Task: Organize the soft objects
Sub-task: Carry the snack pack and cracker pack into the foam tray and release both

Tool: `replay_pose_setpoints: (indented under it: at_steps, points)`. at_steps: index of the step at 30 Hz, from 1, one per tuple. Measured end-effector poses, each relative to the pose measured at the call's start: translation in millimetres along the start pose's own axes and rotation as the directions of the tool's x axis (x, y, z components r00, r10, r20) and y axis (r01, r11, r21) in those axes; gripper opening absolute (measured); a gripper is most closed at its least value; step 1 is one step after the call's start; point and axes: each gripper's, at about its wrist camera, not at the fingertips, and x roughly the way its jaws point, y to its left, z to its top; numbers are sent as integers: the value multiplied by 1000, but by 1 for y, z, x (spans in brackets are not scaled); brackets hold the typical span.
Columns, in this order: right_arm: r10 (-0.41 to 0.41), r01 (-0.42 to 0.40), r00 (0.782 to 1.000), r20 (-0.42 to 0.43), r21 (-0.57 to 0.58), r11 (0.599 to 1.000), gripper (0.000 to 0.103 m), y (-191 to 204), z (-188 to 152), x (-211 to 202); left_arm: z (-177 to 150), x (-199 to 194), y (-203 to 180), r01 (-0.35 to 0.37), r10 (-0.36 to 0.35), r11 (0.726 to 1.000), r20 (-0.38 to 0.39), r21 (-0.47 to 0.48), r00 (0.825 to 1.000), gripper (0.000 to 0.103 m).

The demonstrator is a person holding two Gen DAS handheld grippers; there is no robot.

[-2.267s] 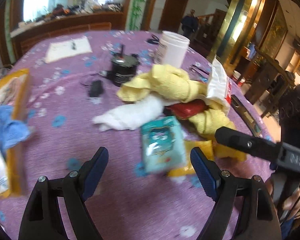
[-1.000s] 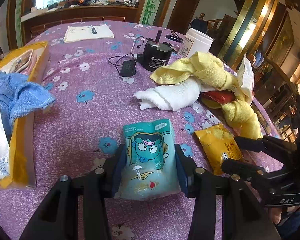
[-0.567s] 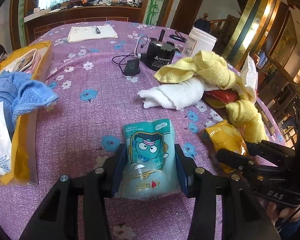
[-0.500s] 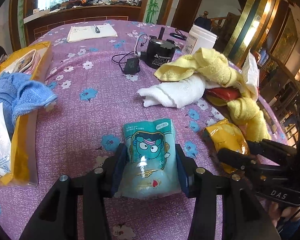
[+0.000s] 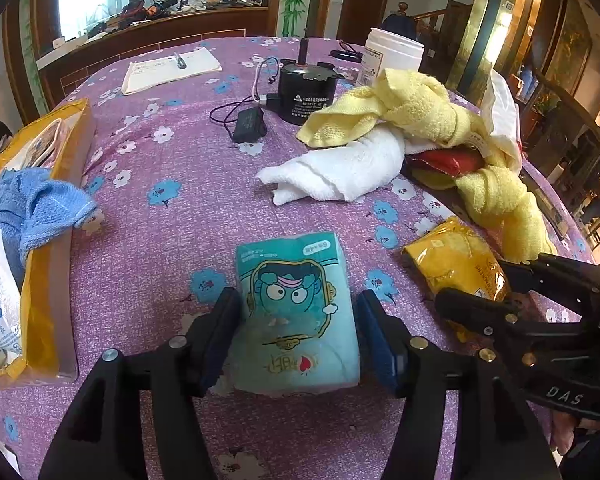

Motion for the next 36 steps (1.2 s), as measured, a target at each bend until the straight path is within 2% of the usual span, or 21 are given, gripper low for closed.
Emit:
replay_pose_setpoints:
  at_steps: [3,5,7,9,12,18,24,28,30,31,36]
  points:
    - [-15,15,1000,-4,-11,1000,48,2,0,1,0,3,-6,6,-5,999,-15,38,1000,73]
    - [-10,10,1000,-3,-5,1000,49,1,1,1,0,4,-12,-22,23,998,-21,65,1000,73]
    - [-5,5,1000,0,0,1000,48,2,1,1,0,3,-11,-29,30,998,-14,61,999,67]
    - [-8,8,1000,2,5,1000,48,2,1,1,0,-2,-6,32,-32,999,4,41,999,46]
    - [16,-16,1000,11,21,1000,47,7,1,-4,-2,-9,-1,56,-57,998,32,15,998,37]
    - [21,-20,998,54,-23,1000,48,32,14,-24,-4,-38,10,119,-117,993,106,-6,987,37]
    - [59,-56,995,77,-42,998,48,51,37,-33,3,-84,44,163,-146,984,202,-70,969,37]
    - [132,-126,988,77,-76,989,48,78,64,-37,11,-124,83,135,-94,983,281,-128,955,37]
    - [172,-165,982,75,-95,982,48,96,79,-38,15,-135,103,112,-61,981,296,-159,953,37]
    - [195,-186,978,73,-108,977,48,107,88,-38,19,-143,120,83,-23,979,303,-189,953,37]
    - [261,-247,963,68,-169,954,48,162,132,-27,43,-158,188,10,75,960,290,-280,954,37]
